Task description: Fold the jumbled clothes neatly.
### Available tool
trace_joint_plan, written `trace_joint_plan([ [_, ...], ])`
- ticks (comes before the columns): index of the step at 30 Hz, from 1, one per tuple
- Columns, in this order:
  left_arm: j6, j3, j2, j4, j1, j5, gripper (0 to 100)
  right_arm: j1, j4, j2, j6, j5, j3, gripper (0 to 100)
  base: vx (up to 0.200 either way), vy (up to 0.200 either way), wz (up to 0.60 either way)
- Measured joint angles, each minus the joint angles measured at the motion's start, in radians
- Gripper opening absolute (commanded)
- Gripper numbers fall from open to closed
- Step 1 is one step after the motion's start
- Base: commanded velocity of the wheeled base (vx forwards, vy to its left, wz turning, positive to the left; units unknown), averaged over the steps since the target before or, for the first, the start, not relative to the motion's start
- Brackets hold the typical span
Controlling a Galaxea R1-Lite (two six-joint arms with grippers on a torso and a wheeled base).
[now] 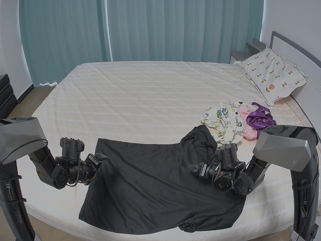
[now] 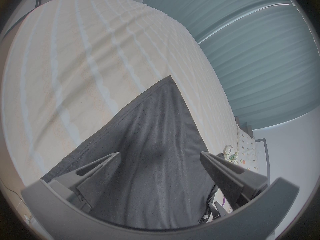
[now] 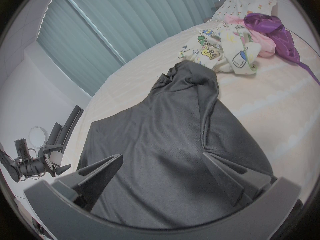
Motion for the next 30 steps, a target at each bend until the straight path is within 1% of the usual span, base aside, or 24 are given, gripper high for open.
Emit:
trace_joint_plan([
  [4,0.000,0.000,0.000,0.000,0.000,0.000,100,0.002,0.017,0.042,0.000,-0.019,-0.039,100,0.000,0.000,0.00],
  [9,0.000,0.000,0.000,0.000,0.001,0.000,100,-0.016,0.092,0.069,0.000,-0.057,-0.095,100,0.000,0.000,0.00],
  [13,0.000,0.000,0.000,0.000,0.001,0.000,100,-0.059,0.110,0.079,-0.006,-0.114,-0.144,100,0.000,0.000,0.00],
  [15,0.000,0.000,0.001,0.000,0.001,0.000,100,-0.084,0.111,0.080,-0.008,-0.131,-0.159,100,0.000,0.000,0.00],
  [20,0.000,0.000,0.001,0.000,0.001,0.000,100,-0.142,0.112,0.074,-0.010,-0.150,-0.184,100,0.000,0.000,0.00],
  [30,0.001,0.000,0.000,0.001,0.002,0.001,100,-0.216,0.112,0.056,-0.033,-0.181,-0.176,100,0.000,0.000,0.00],
])
